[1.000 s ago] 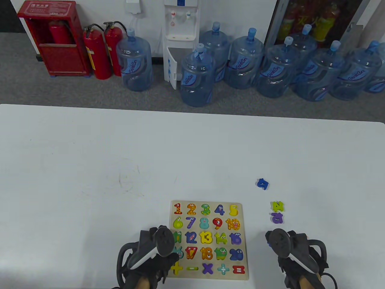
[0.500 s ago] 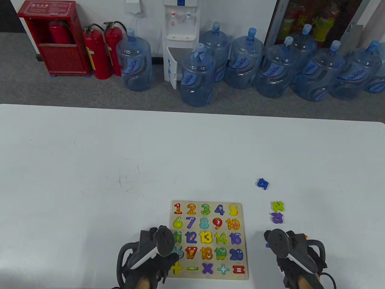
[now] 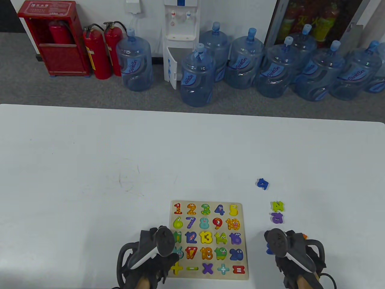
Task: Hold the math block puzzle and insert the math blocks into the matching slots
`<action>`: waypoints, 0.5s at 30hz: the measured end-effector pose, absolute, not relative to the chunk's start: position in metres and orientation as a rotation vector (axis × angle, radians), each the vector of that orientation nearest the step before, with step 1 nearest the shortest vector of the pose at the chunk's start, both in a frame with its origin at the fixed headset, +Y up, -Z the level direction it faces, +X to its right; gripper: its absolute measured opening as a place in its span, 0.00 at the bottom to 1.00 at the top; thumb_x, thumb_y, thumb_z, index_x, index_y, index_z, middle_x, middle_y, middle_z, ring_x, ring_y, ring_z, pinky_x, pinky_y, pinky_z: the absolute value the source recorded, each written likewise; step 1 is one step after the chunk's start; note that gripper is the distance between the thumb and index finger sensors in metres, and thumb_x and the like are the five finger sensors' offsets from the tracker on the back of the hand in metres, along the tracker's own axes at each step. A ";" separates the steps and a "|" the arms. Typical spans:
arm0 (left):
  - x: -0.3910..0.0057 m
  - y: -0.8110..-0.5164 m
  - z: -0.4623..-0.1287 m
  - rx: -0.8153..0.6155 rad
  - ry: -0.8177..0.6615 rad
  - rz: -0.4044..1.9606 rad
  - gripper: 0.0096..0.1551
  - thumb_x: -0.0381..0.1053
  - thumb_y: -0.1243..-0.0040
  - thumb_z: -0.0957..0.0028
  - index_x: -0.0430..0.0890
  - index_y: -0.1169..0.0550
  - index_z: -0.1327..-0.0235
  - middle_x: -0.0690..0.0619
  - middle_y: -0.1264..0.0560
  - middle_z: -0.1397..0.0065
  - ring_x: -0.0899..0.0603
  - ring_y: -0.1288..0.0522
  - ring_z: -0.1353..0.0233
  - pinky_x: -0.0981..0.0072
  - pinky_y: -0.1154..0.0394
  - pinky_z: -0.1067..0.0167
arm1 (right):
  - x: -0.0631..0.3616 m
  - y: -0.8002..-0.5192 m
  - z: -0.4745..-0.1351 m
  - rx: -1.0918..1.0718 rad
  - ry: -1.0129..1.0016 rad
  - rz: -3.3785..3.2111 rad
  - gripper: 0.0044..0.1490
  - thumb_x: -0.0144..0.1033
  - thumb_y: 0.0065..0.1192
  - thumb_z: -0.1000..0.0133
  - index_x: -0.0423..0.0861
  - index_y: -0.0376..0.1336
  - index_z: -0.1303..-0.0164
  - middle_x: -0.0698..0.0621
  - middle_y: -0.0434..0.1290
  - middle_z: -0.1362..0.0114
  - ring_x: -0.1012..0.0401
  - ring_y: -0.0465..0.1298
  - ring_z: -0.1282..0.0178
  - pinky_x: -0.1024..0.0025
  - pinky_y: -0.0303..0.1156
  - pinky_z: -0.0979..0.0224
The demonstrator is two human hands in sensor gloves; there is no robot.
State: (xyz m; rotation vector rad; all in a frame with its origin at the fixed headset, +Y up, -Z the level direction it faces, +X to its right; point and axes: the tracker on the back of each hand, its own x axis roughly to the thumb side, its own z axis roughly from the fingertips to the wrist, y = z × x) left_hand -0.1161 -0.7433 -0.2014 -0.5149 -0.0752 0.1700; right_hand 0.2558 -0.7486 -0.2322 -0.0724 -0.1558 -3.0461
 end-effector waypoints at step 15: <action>-0.116 -0.744 -0.201 -0.515 -0.076 0.171 0.53 0.66 0.52 0.58 0.46 0.54 0.25 0.42 0.54 0.21 0.27 0.52 0.20 0.30 0.43 0.28 | 0.248 -0.744 -0.226 -0.232 -0.300 -3.010 0.44 0.33 0.74 0.68 0.59 0.64 0.38 0.56 0.68 0.28 0.55 0.72 0.31 0.56 0.69 0.28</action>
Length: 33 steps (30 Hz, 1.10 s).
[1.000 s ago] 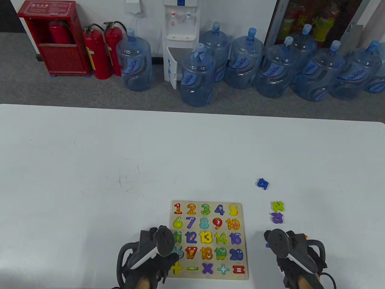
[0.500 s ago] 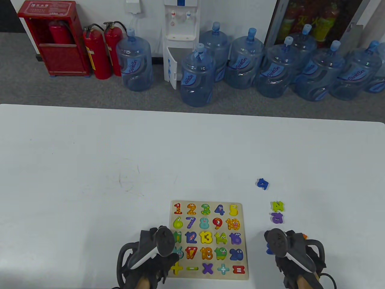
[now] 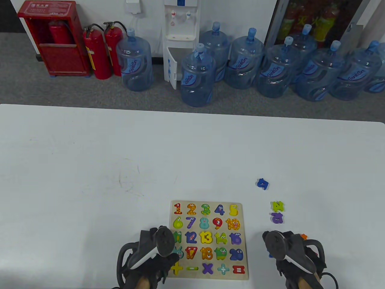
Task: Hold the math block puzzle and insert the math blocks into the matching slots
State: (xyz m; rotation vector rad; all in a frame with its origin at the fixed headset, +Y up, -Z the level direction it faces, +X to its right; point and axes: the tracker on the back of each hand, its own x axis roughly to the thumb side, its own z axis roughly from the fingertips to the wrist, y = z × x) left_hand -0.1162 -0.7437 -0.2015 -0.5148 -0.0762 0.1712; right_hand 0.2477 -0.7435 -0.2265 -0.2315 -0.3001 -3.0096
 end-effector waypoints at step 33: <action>-0.116 -0.744 -0.202 -0.518 -0.074 0.171 0.53 0.66 0.52 0.58 0.47 0.54 0.25 0.42 0.54 0.21 0.27 0.52 0.20 0.30 0.43 0.28 | 0.201 -0.739 -0.217 -0.342 -0.052 -2.951 0.42 0.36 0.73 0.68 0.53 0.66 0.39 0.52 0.73 0.35 0.57 0.77 0.40 0.56 0.71 0.30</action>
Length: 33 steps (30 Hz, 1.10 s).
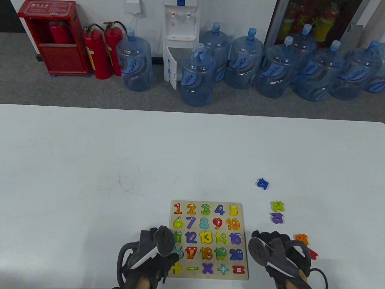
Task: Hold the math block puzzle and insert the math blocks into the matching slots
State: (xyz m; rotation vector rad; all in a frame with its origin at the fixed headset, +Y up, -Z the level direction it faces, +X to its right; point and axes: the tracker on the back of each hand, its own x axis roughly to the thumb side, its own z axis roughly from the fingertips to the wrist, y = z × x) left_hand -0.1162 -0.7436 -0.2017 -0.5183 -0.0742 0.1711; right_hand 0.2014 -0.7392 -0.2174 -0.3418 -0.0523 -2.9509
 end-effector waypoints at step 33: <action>-0.117 -0.744 -0.203 -0.524 -0.070 0.176 0.53 0.66 0.52 0.58 0.47 0.54 0.25 0.42 0.54 0.21 0.27 0.53 0.20 0.30 0.44 0.28 | 0.145 -0.746 -0.200 -0.644 -0.027 -2.897 0.42 0.39 0.70 0.66 0.54 0.63 0.36 0.53 0.70 0.32 0.58 0.75 0.37 0.56 0.69 0.28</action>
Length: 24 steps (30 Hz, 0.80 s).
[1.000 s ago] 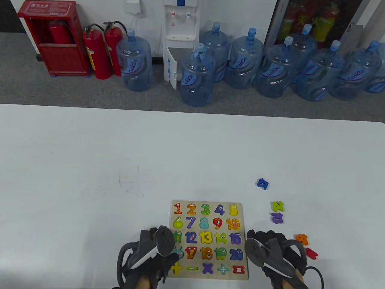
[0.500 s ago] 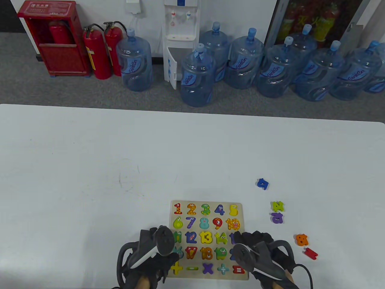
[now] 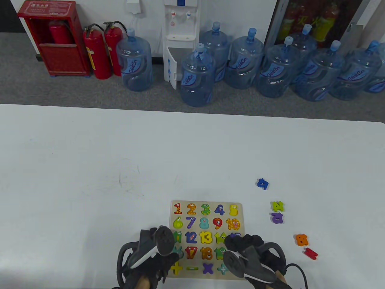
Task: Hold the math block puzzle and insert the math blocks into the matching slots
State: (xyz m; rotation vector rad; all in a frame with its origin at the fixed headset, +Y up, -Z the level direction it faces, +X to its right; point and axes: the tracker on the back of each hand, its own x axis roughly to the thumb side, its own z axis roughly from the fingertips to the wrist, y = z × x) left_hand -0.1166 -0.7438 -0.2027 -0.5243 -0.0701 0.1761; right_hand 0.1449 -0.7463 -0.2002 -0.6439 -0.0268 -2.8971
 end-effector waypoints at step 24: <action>-0.116 -0.744 -0.203 -0.527 -0.073 0.176 0.53 0.66 0.52 0.58 0.47 0.54 0.25 0.42 0.54 0.21 0.27 0.53 0.20 0.30 0.44 0.28 | 0.166 -0.737 -0.206 -0.591 -0.001 -3.001 0.43 0.40 0.71 0.67 0.55 0.64 0.37 0.53 0.70 0.31 0.57 0.76 0.36 0.56 0.70 0.29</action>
